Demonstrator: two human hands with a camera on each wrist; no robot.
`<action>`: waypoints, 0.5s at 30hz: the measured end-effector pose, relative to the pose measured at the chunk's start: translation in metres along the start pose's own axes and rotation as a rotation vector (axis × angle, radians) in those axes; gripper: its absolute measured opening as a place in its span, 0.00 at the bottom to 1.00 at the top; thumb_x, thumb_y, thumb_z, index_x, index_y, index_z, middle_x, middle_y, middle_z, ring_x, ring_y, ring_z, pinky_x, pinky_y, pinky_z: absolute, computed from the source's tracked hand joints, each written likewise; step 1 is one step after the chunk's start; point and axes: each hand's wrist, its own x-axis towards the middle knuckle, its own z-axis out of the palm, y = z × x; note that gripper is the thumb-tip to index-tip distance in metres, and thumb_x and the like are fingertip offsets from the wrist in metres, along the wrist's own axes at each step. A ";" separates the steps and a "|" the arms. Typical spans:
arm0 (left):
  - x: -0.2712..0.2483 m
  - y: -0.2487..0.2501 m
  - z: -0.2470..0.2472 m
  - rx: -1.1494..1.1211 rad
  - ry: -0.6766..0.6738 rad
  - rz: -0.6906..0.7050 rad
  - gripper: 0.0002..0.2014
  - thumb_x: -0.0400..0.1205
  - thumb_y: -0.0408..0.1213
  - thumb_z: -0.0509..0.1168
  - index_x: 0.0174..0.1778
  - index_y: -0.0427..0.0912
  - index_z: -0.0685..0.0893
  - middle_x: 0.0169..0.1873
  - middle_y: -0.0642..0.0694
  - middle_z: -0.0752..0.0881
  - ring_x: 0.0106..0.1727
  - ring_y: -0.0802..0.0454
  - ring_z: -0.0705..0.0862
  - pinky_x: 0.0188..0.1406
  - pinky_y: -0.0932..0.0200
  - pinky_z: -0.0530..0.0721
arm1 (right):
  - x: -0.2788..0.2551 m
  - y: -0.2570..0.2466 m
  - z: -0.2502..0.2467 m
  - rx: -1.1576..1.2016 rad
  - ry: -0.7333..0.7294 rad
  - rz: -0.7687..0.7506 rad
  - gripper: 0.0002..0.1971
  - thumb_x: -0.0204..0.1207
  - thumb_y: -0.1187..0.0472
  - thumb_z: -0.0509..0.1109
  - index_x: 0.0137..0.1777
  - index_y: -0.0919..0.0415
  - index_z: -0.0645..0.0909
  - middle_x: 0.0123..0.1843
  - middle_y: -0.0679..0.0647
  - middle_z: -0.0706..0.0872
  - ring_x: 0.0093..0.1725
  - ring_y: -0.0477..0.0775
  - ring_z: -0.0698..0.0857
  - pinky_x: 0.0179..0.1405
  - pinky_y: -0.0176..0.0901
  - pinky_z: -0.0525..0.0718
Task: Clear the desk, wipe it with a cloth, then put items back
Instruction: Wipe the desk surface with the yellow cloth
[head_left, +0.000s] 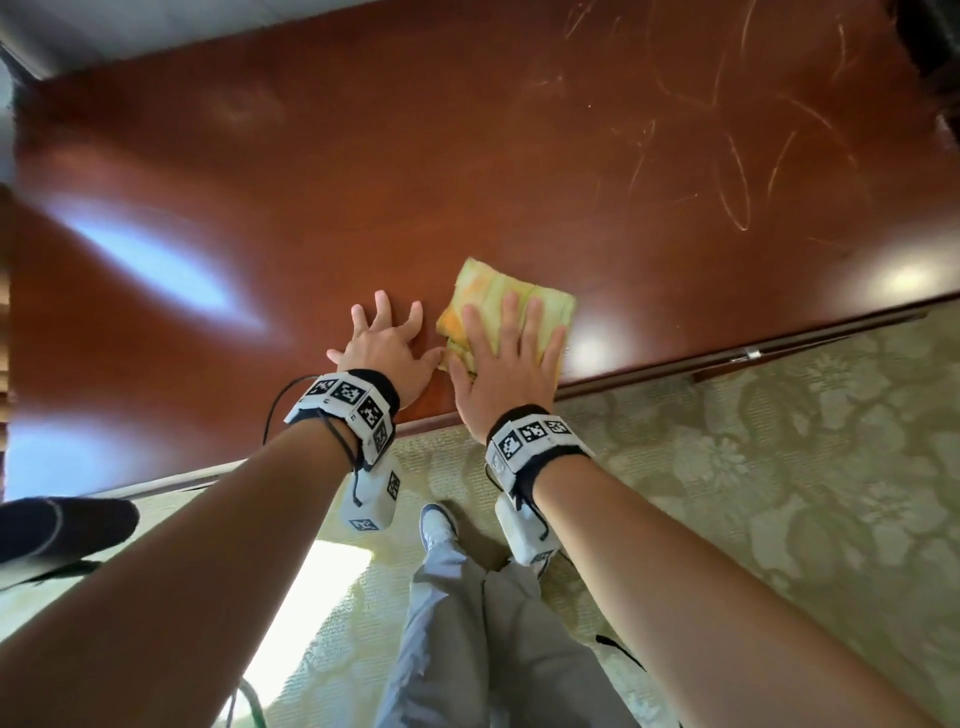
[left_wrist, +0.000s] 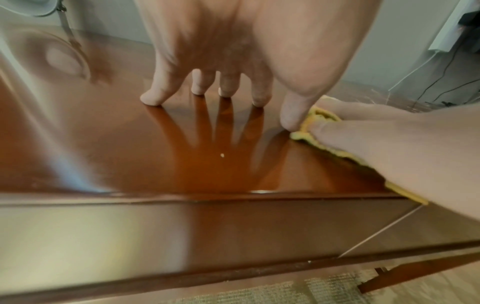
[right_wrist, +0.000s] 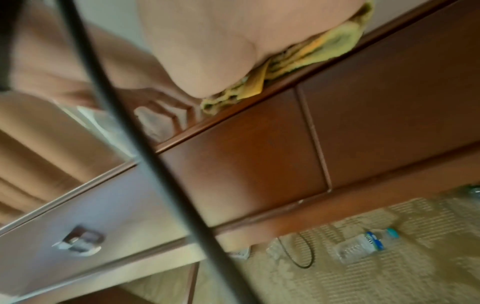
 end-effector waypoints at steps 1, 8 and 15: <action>0.000 -0.001 0.000 -0.003 0.004 0.006 0.32 0.87 0.60 0.53 0.87 0.61 0.52 0.88 0.49 0.43 0.88 0.38 0.43 0.75 0.20 0.63 | -0.004 -0.007 0.004 -0.009 -0.005 -0.031 0.32 0.85 0.37 0.45 0.88 0.43 0.48 0.90 0.61 0.43 0.88 0.70 0.39 0.81 0.75 0.38; -0.004 -0.002 0.001 -0.044 0.010 0.000 0.31 0.87 0.60 0.53 0.87 0.62 0.52 0.88 0.51 0.42 0.88 0.41 0.42 0.77 0.21 0.61 | 0.001 0.015 0.001 -0.049 -0.015 -0.062 0.31 0.86 0.36 0.44 0.88 0.40 0.48 0.91 0.56 0.44 0.89 0.63 0.41 0.84 0.70 0.38; -0.009 0.018 -0.002 -0.068 0.086 0.033 0.33 0.88 0.58 0.54 0.88 0.58 0.51 0.88 0.46 0.39 0.88 0.40 0.41 0.83 0.28 0.55 | 0.021 0.117 -0.034 0.003 -0.020 0.320 0.32 0.85 0.34 0.38 0.88 0.38 0.40 0.90 0.54 0.35 0.88 0.59 0.36 0.84 0.69 0.35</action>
